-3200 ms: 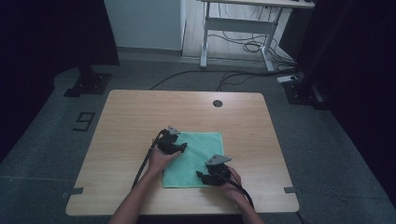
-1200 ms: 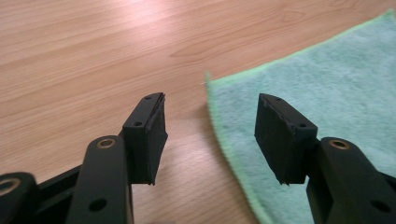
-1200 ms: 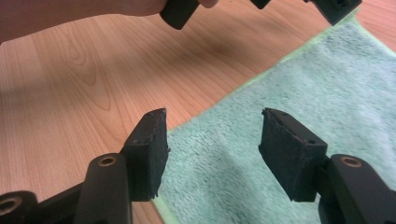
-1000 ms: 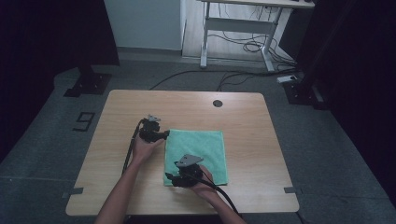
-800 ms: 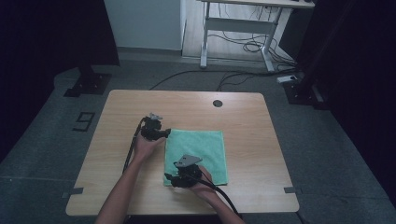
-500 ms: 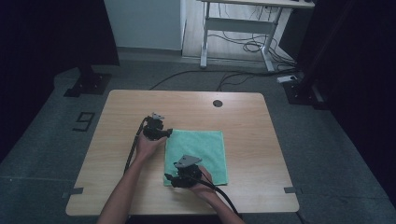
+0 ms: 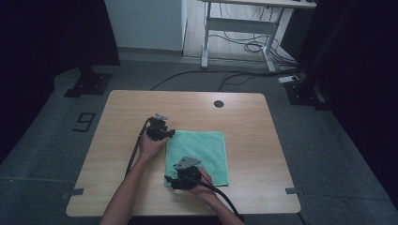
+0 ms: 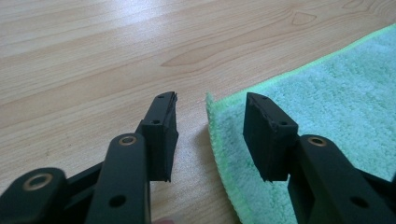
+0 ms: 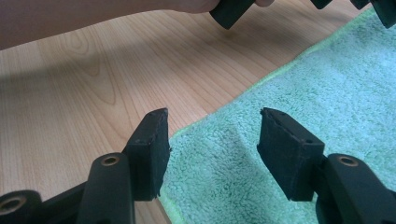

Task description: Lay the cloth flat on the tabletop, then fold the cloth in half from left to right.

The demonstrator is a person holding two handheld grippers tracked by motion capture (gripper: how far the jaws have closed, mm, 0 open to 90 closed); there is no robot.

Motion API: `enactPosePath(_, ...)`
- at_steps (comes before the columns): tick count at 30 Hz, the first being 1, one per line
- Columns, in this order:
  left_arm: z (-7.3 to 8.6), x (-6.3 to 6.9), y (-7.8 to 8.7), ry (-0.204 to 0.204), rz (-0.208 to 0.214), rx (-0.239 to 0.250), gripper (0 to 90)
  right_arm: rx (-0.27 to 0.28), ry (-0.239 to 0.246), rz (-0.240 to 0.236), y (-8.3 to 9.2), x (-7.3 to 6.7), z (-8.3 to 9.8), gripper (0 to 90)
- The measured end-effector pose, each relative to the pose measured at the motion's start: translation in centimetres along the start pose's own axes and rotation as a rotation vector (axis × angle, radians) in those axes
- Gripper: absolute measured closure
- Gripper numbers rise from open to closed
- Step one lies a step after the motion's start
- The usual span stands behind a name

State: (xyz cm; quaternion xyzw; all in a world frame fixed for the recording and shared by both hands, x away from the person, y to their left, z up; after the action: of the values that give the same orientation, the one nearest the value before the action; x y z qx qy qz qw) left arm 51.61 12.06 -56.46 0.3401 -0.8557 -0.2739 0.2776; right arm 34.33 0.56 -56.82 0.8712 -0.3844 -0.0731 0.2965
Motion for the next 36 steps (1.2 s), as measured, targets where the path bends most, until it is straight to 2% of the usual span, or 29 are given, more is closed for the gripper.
enactPosePath(6,-0.1,0.0,-0.1,0.006,0.002,0.001,55.8,0.000,-0.001,-0.014,-0.1,-0.3,0.0,44.0)
enactPosePath(16,0.1,0.1,-0.4,0.007,-0.017,-0.009,65.9,-0.021,0.012,-0.056,-0.5,-1.5,0.4,48.2)
enactPosePath(24,0.4,0.2,-0.5,0.004,-0.012,-0.018,72.7,-0.049,0.049,-0.043,-1.0,-2.0,0.8,49.8)
enactPosePath(27,0.5,0.3,-0.6,-0.001,-0.013,-0.024,75.0,-0.034,0.061,-0.028,-0.7,-2.2,0.6,49.7)
enactPosePath(31,0.5,0.5,-0.7,0.000,-0.008,-0.027,76.1,-0.001,0.066,-0.051,0.0,-2.7,0.2,50.3)
enactPosePath(33,0.5,0.5,-0.7,0.000,-0.006,-0.023,77.0,-0.008,0.078,-0.071,0.0,-3.0,0.3,51.2)
enactPosePath(36,0.4,0.5,-0.5,-0.007,-0.008,-0.024,79.0,-0.041,0.089,-0.070,-0.3,-3.1,0.8,51.3)
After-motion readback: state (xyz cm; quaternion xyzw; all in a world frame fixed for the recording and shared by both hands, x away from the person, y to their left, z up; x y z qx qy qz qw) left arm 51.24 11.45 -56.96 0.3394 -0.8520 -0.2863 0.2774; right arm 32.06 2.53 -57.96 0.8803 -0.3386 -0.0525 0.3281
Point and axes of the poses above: each handheld gripper's, and its own axes: y roughly backward along the jaws, z roughly out of its underside, x roughly to its right, the point moved 5 cm from there along -y, roughly forward along the jaws, and after that the axes turned 15 degrees about z, right-handed, at the moved point
